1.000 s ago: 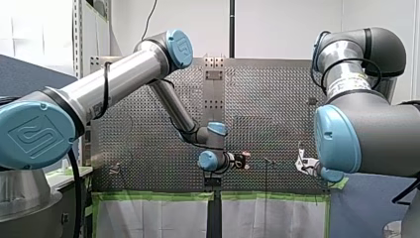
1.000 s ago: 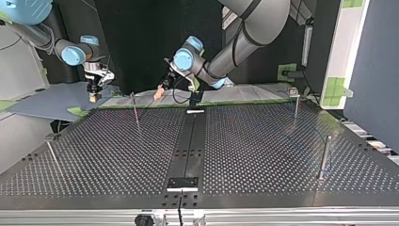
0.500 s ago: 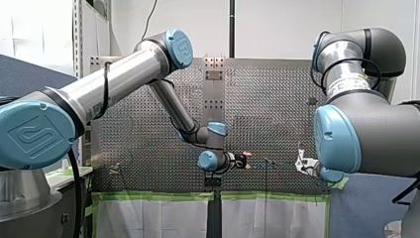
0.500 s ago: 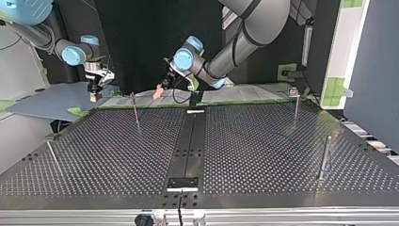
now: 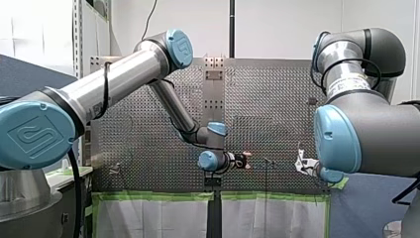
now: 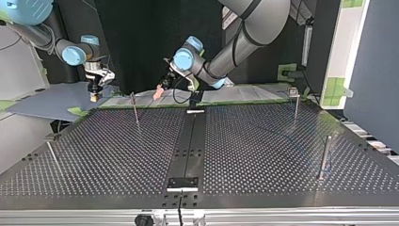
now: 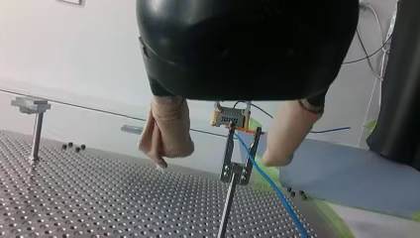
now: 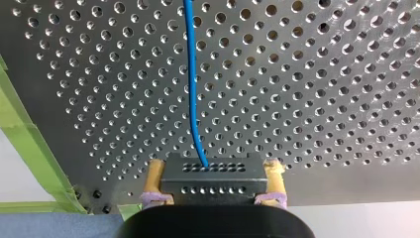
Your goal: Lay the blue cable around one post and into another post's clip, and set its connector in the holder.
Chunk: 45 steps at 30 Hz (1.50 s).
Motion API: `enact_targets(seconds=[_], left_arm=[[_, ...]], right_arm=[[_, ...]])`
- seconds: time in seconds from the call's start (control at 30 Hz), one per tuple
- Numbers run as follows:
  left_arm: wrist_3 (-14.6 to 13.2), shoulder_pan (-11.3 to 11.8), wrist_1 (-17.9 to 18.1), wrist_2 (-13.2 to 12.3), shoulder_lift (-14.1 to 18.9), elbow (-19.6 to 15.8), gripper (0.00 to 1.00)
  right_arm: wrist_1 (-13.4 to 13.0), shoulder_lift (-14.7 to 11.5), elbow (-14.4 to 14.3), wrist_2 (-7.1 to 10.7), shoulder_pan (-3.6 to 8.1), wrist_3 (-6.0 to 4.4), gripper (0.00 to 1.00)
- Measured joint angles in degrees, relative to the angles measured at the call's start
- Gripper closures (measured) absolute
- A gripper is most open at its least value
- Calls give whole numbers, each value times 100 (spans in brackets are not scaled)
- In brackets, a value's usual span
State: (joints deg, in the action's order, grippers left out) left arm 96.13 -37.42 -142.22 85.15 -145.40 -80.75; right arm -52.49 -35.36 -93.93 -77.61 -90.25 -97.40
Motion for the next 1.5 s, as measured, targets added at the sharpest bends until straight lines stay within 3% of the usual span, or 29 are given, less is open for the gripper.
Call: enact_targets(seconds=[0.63, 0.97, 1.07, 1.2, 1.5], left_arm=[[55, 21, 34, 3, 0, 0, 0], [-366, 56, -310, 12, 223, -182, 0], [-522, 100, -257, 113, 389, -346, 0], [-516, 174, -63, 320, 620, -577, 0], [-32, 254, 490, 860, 1180, -1137, 0]], right_arm=[[-16, 14, -1, 0, -1, 1, 100], [-17, 16, 1, 0, 0, 0, 100], [-20, 17, 0, 0, 1, 0, 100], [-27, 19, 0, -1, 1, -5, 100], [-34, 22, 0, 22, -1, -44, 100]])
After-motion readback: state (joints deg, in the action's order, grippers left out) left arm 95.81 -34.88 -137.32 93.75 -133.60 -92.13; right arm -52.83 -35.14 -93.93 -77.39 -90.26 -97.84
